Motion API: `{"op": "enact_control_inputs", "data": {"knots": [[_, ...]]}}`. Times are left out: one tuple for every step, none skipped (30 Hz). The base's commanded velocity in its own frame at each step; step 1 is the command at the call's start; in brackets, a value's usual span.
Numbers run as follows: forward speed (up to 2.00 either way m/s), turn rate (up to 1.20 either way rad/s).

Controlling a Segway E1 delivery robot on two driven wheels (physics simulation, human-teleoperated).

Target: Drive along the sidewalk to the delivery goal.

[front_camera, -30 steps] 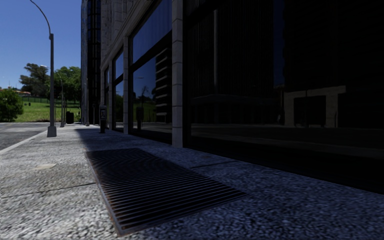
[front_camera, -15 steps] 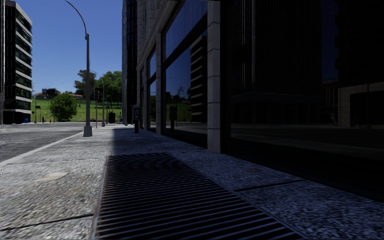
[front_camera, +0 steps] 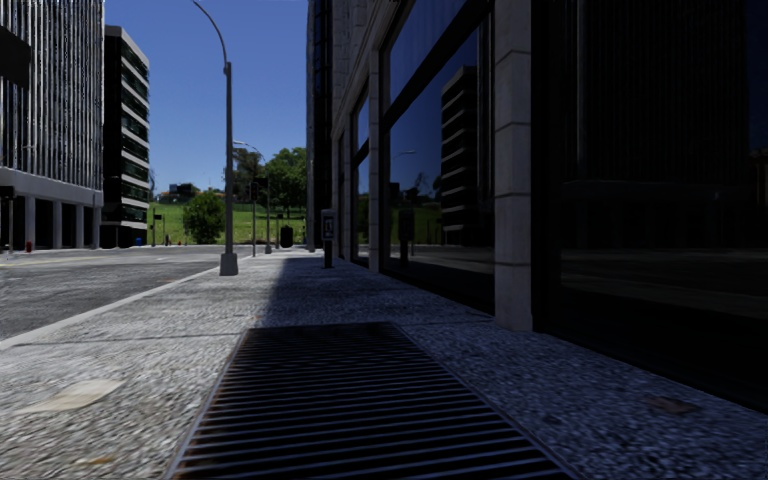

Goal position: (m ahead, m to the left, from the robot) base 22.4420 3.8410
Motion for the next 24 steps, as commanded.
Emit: {"op": "enact_control_inputs", "data": {"knots": [[2.00, 0.47], [2.00, 0.47], [2.00, 0.47], [2.00, 0.47], [2.00, 0.47], [2.00, 0.47], [2.00, 0.47], [2.00, 0.47], [2.00, 0.47], [2.00, 0.47], [2.00, 0.47], [2.00, 0.47], [2.00, 0.47], [2.00, 0.53], [2.00, 0.54], [2.00, 0.36], [2.00, 0.00], [2.00, 0.00], [2.00, 0.00], [2.00, 0.00], [2.00, 0.00], [2.00, 0.00], [2.00, 0.00], [2.00, 0.00]]}}
